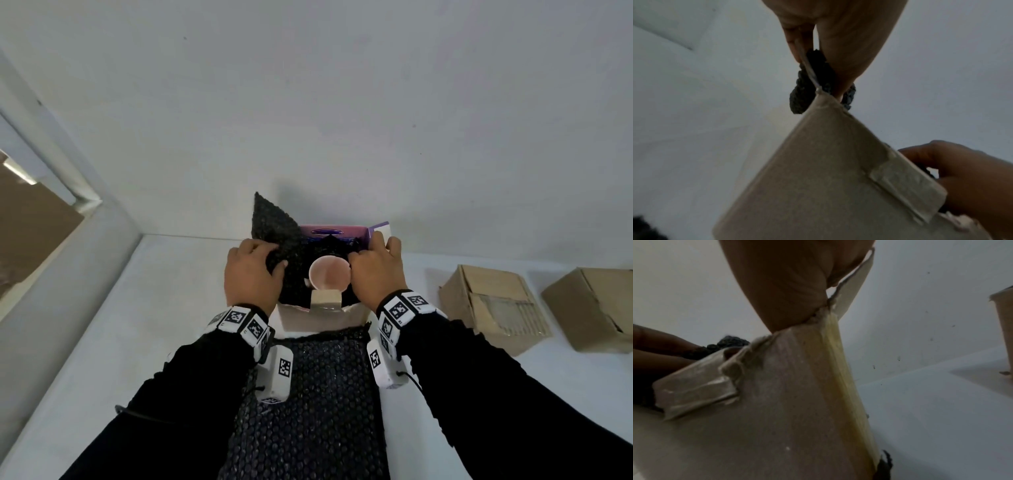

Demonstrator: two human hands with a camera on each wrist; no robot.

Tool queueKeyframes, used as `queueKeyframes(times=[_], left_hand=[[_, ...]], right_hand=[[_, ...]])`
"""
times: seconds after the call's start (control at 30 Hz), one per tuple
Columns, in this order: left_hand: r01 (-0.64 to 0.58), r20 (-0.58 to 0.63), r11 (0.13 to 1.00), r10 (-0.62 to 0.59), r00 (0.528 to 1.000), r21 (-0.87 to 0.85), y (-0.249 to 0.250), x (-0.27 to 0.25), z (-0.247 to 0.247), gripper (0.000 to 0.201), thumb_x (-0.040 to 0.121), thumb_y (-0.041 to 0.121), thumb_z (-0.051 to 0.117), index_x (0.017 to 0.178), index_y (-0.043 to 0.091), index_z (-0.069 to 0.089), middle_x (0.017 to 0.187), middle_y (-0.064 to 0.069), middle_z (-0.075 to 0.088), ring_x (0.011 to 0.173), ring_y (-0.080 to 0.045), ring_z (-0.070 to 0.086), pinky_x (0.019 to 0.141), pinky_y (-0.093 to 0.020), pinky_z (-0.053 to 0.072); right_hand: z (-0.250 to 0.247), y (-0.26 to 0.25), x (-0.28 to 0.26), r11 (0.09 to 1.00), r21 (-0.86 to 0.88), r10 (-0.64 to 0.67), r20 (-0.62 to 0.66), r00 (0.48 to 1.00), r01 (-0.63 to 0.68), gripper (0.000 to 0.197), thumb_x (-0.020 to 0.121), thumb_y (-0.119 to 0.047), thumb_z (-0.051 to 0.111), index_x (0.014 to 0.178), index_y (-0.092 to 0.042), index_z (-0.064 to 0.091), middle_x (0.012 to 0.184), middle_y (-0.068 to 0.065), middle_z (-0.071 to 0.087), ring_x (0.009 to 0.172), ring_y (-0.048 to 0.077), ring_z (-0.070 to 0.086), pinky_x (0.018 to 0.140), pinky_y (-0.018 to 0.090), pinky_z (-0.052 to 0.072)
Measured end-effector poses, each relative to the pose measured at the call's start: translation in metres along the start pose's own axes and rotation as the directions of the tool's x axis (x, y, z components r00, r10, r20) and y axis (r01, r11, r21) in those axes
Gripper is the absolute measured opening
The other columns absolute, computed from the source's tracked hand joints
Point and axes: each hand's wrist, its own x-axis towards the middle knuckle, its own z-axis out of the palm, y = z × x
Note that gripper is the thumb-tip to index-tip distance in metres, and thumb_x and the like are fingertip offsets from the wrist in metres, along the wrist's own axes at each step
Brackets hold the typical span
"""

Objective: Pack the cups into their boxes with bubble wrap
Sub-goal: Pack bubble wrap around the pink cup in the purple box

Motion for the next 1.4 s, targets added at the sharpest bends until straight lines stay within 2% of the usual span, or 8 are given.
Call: queueKeyframes(times=[0.23, 0.33, 0.57, 0.77, 0.9, 1.07, 1.23, 1.4], left_hand=[[-0.524, 0.187, 0.846, 0.502, 0.844, 0.095, 0.003, -0.008, -0.004, 0.012, 0.076, 0.011, 0.065, 0.087, 0.016, 0.062, 0.100, -0.002, 0.067, 0.086, -0.025, 0.062, 0.072, -0.037, 0.048], [-0.502, 0.382, 0.851, 0.417, 0.825, 0.156, 0.010, -0.011, -0.006, 0.017, 0.082, 0.010, 0.058, 0.097, 0.018, 0.056, 0.074, -0.003, 0.063, 0.064, -0.028, 0.060, 0.055, -0.034, 0.043], [-0.485, 0.667, 0.874, 0.368, 0.648, -0.011, 0.032, 0.001, -0.013, 0.029, 0.087, 0.017, 0.054, 0.111, 0.030, 0.065, 0.095, -0.002, 0.071, 0.090, -0.023, 0.063, 0.082, -0.032, 0.046], [-0.420, 0.465, 0.898, 0.318, 0.826, 0.133, 0.019, -0.001, -0.006, 0.067, 0.072, 0.037, 0.066, 0.136, 0.034, 0.045, 0.143, -0.005, 0.044, 0.119, -0.030, 0.048, 0.097, -0.045, 0.039], [-0.546, 0.572, 0.828, 0.387, 0.723, 0.131, 0.016, 0.002, -0.006, 0.046, 0.083, 0.018, 0.054, 0.124, 0.037, 0.058, 0.114, 0.008, 0.065, 0.114, -0.019, 0.052, 0.097, -0.037, 0.028], [-0.533, 0.649, 0.842, 0.454, 0.610, -0.087, 0.020, -0.003, -0.007, 0.029, 0.075, 0.009, 0.055, 0.100, 0.016, 0.067, 0.097, -0.001, 0.066, 0.095, -0.024, 0.060, 0.082, -0.033, 0.045], [-0.488, 0.653, 0.863, 0.447, 0.611, -0.134, 0.019, -0.003, -0.003, 0.047, 0.075, 0.004, 0.050, 0.119, 0.020, 0.048, 0.093, -0.007, 0.065, 0.087, -0.028, 0.059, 0.077, -0.036, 0.046], [-0.467, 0.657, 0.877, 0.419, 0.627, -0.114, 0.020, -0.002, -0.004, 0.031, 0.077, 0.032, 0.043, 0.102, 0.023, 0.059, 0.083, -0.001, 0.061, 0.084, -0.017, 0.052, 0.085, -0.030, 0.031]], right_hand=[[-0.002, 0.009, 0.006, 0.992, 0.123, 0.012, -0.006, 1.000, -0.011, 0.025, 0.079, -0.039, 0.059, 0.097, -0.023, 0.066, 0.116, 0.001, 0.058, 0.114, 0.030, 0.040, 0.089, 0.043, 0.018], [-0.005, 0.010, 0.000, 0.967, 0.244, -0.054, -0.069, 0.996, 0.069, 0.044, 0.066, -0.026, 0.065, 0.108, -0.028, 0.053, 0.120, -0.002, 0.052, 0.114, 0.026, 0.037, 0.089, 0.039, 0.019], [-0.007, 0.008, -0.014, 0.808, 0.549, -0.331, 0.124, 0.935, 0.213, 0.075, 0.069, -0.042, 0.057, 0.141, -0.041, 0.033, 0.125, -0.006, 0.052, 0.124, 0.014, 0.034, 0.100, 0.037, 0.015], [-0.015, 0.015, -0.012, 0.858, 0.481, -0.279, 0.142, 0.950, 0.180, 0.040, 0.074, -0.039, 0.065, 0.113, -0.043, 0.058, 0.090, -0.007, 0.054, 0.102, 0.011, 0.040, 0.104, 0.041, 0.011], [-0.019, 0.019, -0.013, 0.886, 0.385, -0.332, 0.138, 0.933, 0.258, 0.055, 0.070, -0.043, 0.048, 0.126, -0.046, 0.050, 0.083, -0.005, 0.056, 0.097, 0.014, 0.041, 0.101, 0.043, 0.011], [-0.024, 0.018, -0.018, 0.895, 0.291, -0.398, 0.177, 0.900, 0.338, 0.016, 0.072, -0.031, 0.054, 0.081, -0.026, 0.066, 0.108, -0.007, 0.055, 0.119, 0.021, 0.039, 0.108, 0.050, 0.009], [-0.022, 0.012, -0.013, 0.831, 0.494, -0.434, 0.288, 0.854, 0.256, 0.021, 0.075, -0.014, 0.055, 0.092, -0.025, 0.053, 0.107, -0.014, 0.056, 0.133, 0.013, 0.034, 0.113, 0.053, -0.011], [-0.025, 0.012, -0.007, 0.888, 0.355, -0.397, 0.269, 0.878, 0.293, 0.030, 0.080, -0.020, 0.061, 0.106, -0.034, 0.062, 0.084, -0.012, 0.035, 0.109, 0.018, 0.039, 0.105, 0.043, 0.011]])
